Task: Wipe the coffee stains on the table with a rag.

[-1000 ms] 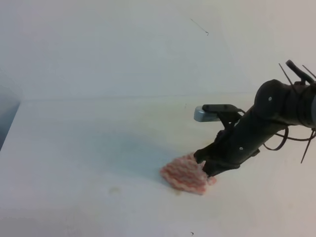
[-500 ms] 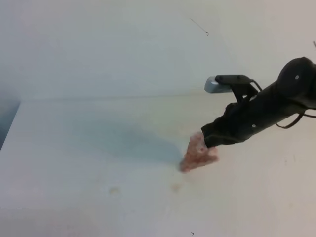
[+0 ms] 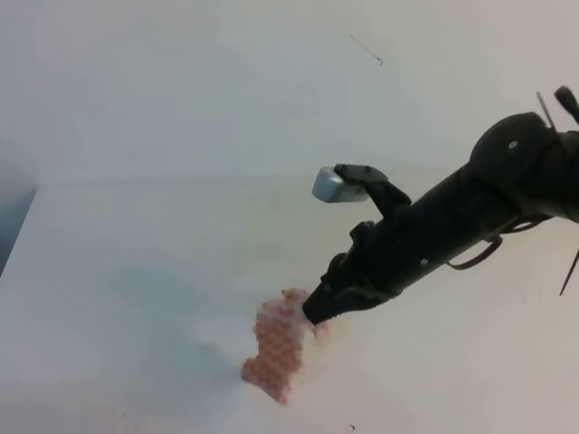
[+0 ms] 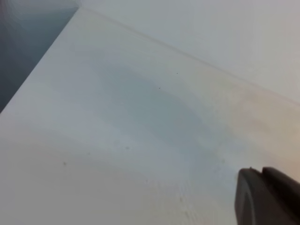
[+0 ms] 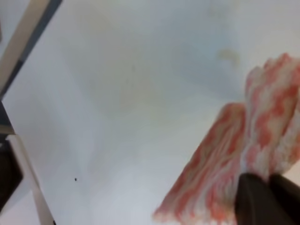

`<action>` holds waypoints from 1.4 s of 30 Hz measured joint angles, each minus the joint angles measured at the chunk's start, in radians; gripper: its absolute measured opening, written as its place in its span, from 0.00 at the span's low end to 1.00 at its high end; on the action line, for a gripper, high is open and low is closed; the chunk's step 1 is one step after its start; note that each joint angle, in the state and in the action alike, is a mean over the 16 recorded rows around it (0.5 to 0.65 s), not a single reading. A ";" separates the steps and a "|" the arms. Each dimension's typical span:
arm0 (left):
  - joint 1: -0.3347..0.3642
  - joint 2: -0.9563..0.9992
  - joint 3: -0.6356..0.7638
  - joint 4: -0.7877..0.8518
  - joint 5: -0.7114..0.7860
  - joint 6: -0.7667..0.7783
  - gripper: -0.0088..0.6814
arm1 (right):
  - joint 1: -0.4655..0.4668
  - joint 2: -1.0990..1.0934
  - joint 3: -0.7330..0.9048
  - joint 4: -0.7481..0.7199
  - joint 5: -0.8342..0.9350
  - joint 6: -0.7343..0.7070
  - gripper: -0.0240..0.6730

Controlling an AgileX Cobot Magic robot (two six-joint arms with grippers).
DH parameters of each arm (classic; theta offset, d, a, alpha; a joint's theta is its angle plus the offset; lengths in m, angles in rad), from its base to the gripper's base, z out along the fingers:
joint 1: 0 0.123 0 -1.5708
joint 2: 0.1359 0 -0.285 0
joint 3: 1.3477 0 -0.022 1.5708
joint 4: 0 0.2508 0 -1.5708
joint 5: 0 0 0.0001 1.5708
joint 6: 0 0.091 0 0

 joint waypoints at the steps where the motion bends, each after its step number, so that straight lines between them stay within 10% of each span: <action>1: 0.000 0.000 0.000 0.000 0.000 0.000 0.01 | 0.005 0.014 0.000 -0.005 0.003 0.003 0.06; 22: 0.000 0.000 0.000 0.000 0.000 0.000 0.01 | -0.158 0.185 0.003 -0.221 -0.233 0.159 0.06; 42: 0.000 0.000 0.000 0.000 0.000 0.000 0.01 | -0.352 -0.135 0.196 -0.330 -0.243 0.075 0.06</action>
